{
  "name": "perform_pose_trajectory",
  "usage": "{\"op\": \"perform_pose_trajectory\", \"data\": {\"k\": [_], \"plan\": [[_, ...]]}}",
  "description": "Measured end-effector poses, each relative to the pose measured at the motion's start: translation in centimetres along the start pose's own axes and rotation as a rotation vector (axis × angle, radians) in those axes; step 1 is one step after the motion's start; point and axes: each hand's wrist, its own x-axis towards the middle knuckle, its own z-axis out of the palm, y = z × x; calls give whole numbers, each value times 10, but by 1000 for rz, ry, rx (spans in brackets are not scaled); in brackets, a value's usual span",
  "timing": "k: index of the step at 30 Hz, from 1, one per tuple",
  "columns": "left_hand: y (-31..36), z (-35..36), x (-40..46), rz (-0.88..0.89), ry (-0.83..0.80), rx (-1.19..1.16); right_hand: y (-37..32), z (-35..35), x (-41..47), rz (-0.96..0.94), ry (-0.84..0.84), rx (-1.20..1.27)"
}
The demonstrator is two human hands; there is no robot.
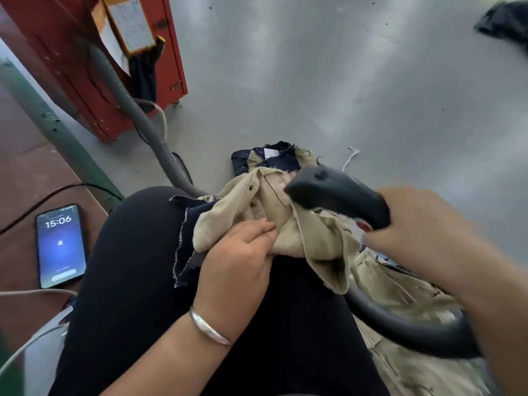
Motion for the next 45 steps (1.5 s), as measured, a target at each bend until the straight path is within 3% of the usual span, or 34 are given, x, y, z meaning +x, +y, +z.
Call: {"op": "perform_pose_trajectory", "data": {"k": [4,7,10,16,22,30,33,36,40,45], "plan": [[2,-4,-2,-7,69,11,-19,4,41,45,-31,49],[1,-5,7,-21,113,51,-8,-13,21,-31,98,187],[1,-4,17,-61,129,55,3,-24,-29,-117,221,164],[1,-1,23,-94,116,51,20,3,-63,-27,-45,-51],[-3,-3,16,-26,101,47,-3,3,-14,3,19,88],[-1,-8,7,-37,103,21,-25,5,76,77,-50,170],[0,-17,2,-75,47,17,-6,-11,47,89,-9,344],[1,-24,-1,-80,-53,66,13,-21,-11,-15,71,323],[2,-30,0,-72,-158,145,22,-15,-59,17,-60,247],[1,-31,-2,-15,-180,153,17,6,-35,-5,-134,190]]}}
